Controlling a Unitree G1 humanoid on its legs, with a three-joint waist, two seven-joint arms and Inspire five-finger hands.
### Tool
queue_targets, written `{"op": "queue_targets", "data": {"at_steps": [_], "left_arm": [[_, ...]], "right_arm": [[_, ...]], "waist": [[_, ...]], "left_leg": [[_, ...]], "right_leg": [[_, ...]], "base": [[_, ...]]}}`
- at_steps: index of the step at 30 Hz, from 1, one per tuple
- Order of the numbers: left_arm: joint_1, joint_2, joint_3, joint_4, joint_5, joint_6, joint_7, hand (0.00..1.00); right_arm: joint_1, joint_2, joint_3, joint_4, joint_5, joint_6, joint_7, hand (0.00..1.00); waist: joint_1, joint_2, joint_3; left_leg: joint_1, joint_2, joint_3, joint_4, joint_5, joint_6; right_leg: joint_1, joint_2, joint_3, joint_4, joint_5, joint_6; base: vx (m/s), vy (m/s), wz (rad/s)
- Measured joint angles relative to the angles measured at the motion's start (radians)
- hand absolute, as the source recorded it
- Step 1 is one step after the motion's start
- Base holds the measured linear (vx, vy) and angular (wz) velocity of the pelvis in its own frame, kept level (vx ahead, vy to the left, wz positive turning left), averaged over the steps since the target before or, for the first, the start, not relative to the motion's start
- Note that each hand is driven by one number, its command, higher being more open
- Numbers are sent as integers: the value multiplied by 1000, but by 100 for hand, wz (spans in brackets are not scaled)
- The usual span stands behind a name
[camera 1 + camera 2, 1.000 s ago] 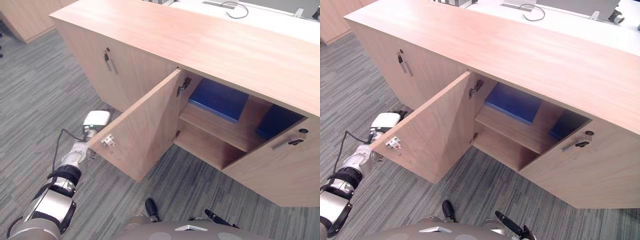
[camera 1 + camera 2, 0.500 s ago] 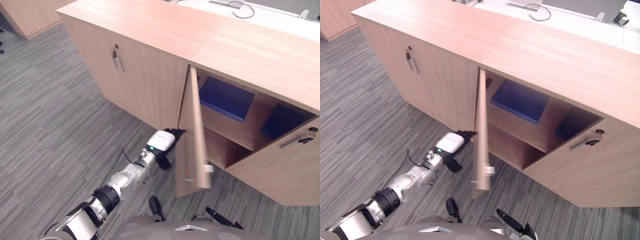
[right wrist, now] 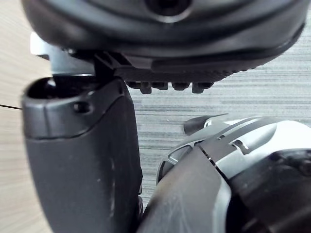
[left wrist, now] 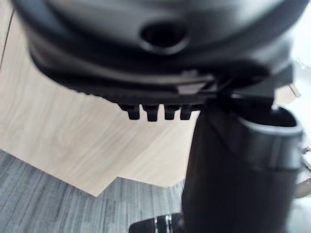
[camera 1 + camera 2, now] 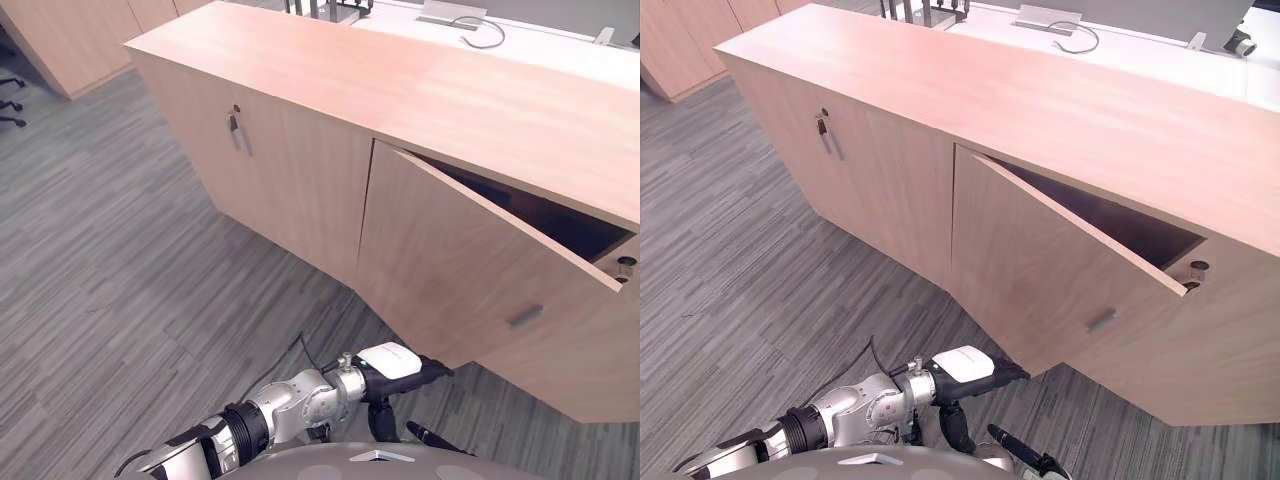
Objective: Walk over to the cabinet, pick up the folder, carry it to the office cabinet, place the folder inside the office cabinet, then close the office cabinet door
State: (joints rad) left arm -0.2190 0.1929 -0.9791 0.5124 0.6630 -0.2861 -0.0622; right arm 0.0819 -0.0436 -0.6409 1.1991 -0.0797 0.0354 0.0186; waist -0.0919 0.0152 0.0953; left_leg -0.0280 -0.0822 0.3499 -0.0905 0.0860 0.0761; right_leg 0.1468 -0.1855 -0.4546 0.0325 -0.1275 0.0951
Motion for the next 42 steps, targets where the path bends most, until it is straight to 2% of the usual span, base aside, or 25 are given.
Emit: {"op": "queue_targets", "data": {"at_steps": [3, 8, 9, 10, 11, 13, 14, 15, 18, 19, 20, 21, 22, 23, 24, 26, 27, 29, 31, 34, 38, 39, 40, 41, 42], "left_arm": [[42, -11, 148, 121, -29, 12, 0, 100], [94, -4, 463, 388, -33, 100, 50, 100], [106, -5, 571, 474, -35, 129, 78, 100], [121, -8, 724, 578, -57, 170, 108, 100], [134, -9, 796, 610, -75, 187, 121, 100], [192, -16, 1033, 660, -176, 246, 166, 100], [212, -18, 1088, 667, -215, 257, 177, 100], [252, -22, 1186, 674, -332, 269, 211, 100], [328, -64, 1376, 676, -664, 268, 278, 100], [353, -90, 1437, 676, -740, 267, 281, 100], [372, -107, 1467, 676, -760, 267, 282, 100], [389, -138, 1518, 676, -787, 266, 285, 100], [401, -159, 1537, 676, -794, 266, 286, 100], [420, -183, 1578, 671, -831, 265, 278, 100], [424, -196, 1578, 670, -838, 262, 279, 100], [433, -228, 1585, 665, -857, 262, 279, 100], [440, -236, 1580, 659, -855, 256, 274, 100], [454, -235, 1563, 640, -849, 245, 269, 100], [473, -224, 1514, 609, -843, 242, 269, 100], [472, -184, 1386, 555, -811, 243, 277, 100], [419, -190, 1317, 465, -813, 209, 269, 100], [406, -197, 1297, 444, -813, 196, 261, 100], [388, -220, 1289, 416, -813, 189, 251, 100], [384, -228, 1289, 409, -813, 182, 244, 100], [381, -242, 1288, 395, -813, 174, 232, 100]], "right_arm": [[-1, 3, -19, 1, -33, 4, 13, 100], [-12, 13, -17, 4, -33, 4, 12, 100], [-15, 15, -16, 5, -33, 4, 11, 100], [-19, 18, -12, 5, -33, 4, 3, 100], [-21, 19, -8, 5, -33, 3, 0, 100], [-22, 19, 14, 4, -30, -2, -10, 100], [-21, 19, 16, 4, -30, -3, -11, 100], [-20, 19, 17, 5, -13, -4, -19, 100], [-17, 21, -8, 14, 68, -5, -29, 100], [-21, 24, -32, 23, 100, -5, -30, 100], [-22, 26, -48, 23, 108, -5, -30, 100], [-21, 30, -71, 22, 139, -6, -33, 100], [-22, 32, -75, 22, 148, -5, -36, 100], [-20, 36, -62, 20, 184, -11, -40, 100], [-19, 33, -54, 19, 189, -16, -42, 100], [-17, 16, 7, 1, 225, -31, -54, 100], [-18, 10, 27, 2, 243, -41, -56, 100], [-19, 13, 46, 1, 251, -44, -56, 100], [-9, 11, 95, -10, 252, -44, -59, 100], [25, 20, 120, -26, 254, -45, -73, 100], [32, 18, 122, -40, 249, -43, -73, 100], [32, 16, 122, -47, 247, -41, -74, 100], [29, 7, 122, -58, 244, -39, -76, 100], [26, 7, 122, -65, 243, -39, -77, 100], [22, 9, 121, -77, 242, -39, -80, 100]], "waist": [[-2, -10, -1], [3, -32, 1], [3, -39, 1], [3, -46, 0], [5, -48, 0], [9, -53, 2], [10, -54, 2], [13, -53, 0], [36, -50, 0], [41, -53, 4], [49, -52, 7], [70, -48, 14], [75, -47, 15], [86, -42, 16], [91, -40, 17], [101, -7, 13], [101, 5, 7], [94, 5, 1], [95, -10, -11], [90, -23, -52], [89, -23, -60], [90, -15, -61], [92, 10, -66], [93, 19, -67], [84, 26, -64]], "left_leg": [[0, 1, 0, 0, 0, 0], [1, 5, 15, 0, -1, -2], [3, 6, 23, 0, -3, -4], [7, 8, 31, 0, -5, -6], [9, 9, 35, 0, -7, -9], [28, 13, 58, 0, -17, -21], [34, 13, 62, 0, -20, -24], [41, 15, 71, 0, -30, -33], [47, 30, 102, 28, -57, -37], [16, 53, 116, 125, -106, -39], [-1, 69, 121, 186, -129, -37], [-31, 101, 100, 306, -172, -34], [-50, 111, 55, 358, -180, -33], [-92, 113, -84, 449, -196, -53], [-105, 114, -128, 469, -204, -66], [-109, 121, -237, 485, -250, -108], [-97, 121, -277, 462, -276, -111], [-84, 124, -251, 435, -272, -104], [-62, 121, -211, 402, -267, -97], [-13, 94, -164, 301, -234, -96], [26, 89, -114, 260, -224, -92], [38, 98, -85, 259, -226, -92], [48, 127, -34, 255, -234, -92], [53, 138, -13, 251, -235, -91], [63, 147, 13, 242, -234, -90]], "right_leg": [[1, 1, 0, -2, 5, 8], [1, 5, 21, -14, 11, 17], [0, 5, 24, -17, 12, 20], [0, 6, 33, -17, 12, 20], [1, 6, 39, -17, 12, 19], [9, 5, 59, -18, 11, 18], [12, 6, 65, -18, 10, 16], [15, 11, 75, -16, 4, 7], [15, 14, 101, -13, -2, -4], [15, 11, 115, -7, -4, -8], [14, 9, 132, -3, -3, -9], [15, 14, 167, 7, -4, -9], [13, 16, 185, 12, -2, -6], [1, 20, 216, 30, -2, -7], [-9, 24, 229, 37, -2, -7], [-41, 44, 272, 56, -2, -6], [-59, 53, 296, 61, -2, -4], [-68, 48, 316, 59, 2, -3], [-75, 43, 345, 46, 16, 0], [-78, 16, 368, 15, 32, 9], [-87, 10, 412, 10, 52, 24], [-96, 15, 413, 18, 65, 21], [-120, 29, 352, 37, 97, -7], [-132, 32, 307, 51, 104, -18], [-140, 26, 218, 79, 87, -46]], "base": [[0, 0, 0], [0, -9, -9], [5, -15, -18], [6, -15, -20], [5, -10, -22], [7, -7, -28], [4, -22, -27], [-1, -18, -19], [9, -31, -30], [36, -40, -34], [42, -49, -54], [31, -38, -56], [23, -52, -75], [-1, -28, -57], [-17, -5, -65], [-56, 64, -61], [-61, 101, -55], [-43, 75, -47], [-32, 52, -50], [19, 54, -34], [47, 45, -40], [56, 34, -100], [36, 17, -105], [22, 4, -101], [27, -5, -76]]}}
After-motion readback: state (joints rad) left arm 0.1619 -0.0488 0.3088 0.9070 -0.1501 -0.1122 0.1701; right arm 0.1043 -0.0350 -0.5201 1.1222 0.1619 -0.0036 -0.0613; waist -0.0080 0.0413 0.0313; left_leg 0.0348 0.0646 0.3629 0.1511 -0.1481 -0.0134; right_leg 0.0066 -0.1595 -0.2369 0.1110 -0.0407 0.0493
